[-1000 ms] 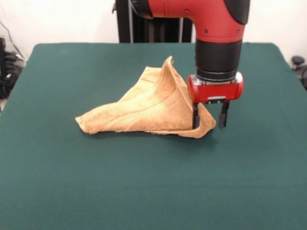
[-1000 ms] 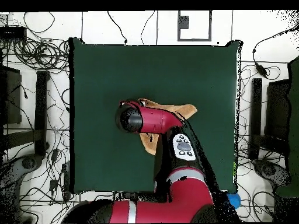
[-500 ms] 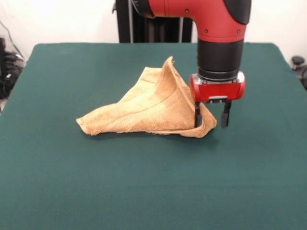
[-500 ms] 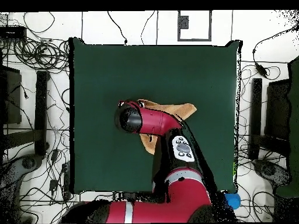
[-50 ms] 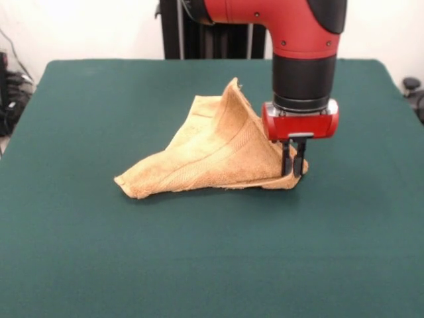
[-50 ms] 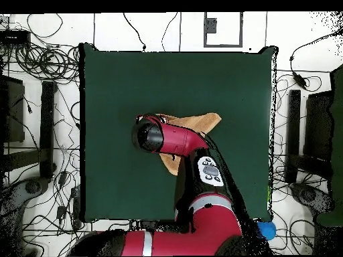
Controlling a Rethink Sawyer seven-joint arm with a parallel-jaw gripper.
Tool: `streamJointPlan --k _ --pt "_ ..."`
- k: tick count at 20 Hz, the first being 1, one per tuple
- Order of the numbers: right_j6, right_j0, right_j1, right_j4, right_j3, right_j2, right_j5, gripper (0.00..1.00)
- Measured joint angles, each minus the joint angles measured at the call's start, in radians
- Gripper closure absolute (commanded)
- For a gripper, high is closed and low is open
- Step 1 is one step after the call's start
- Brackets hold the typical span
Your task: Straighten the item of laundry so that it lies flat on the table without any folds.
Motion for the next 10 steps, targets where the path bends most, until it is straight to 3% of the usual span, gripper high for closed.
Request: streamJointPlan --k 10 --pt "0.0 0.001 -0.001 0.019 0.019 -0.003 -0.043 1.0"
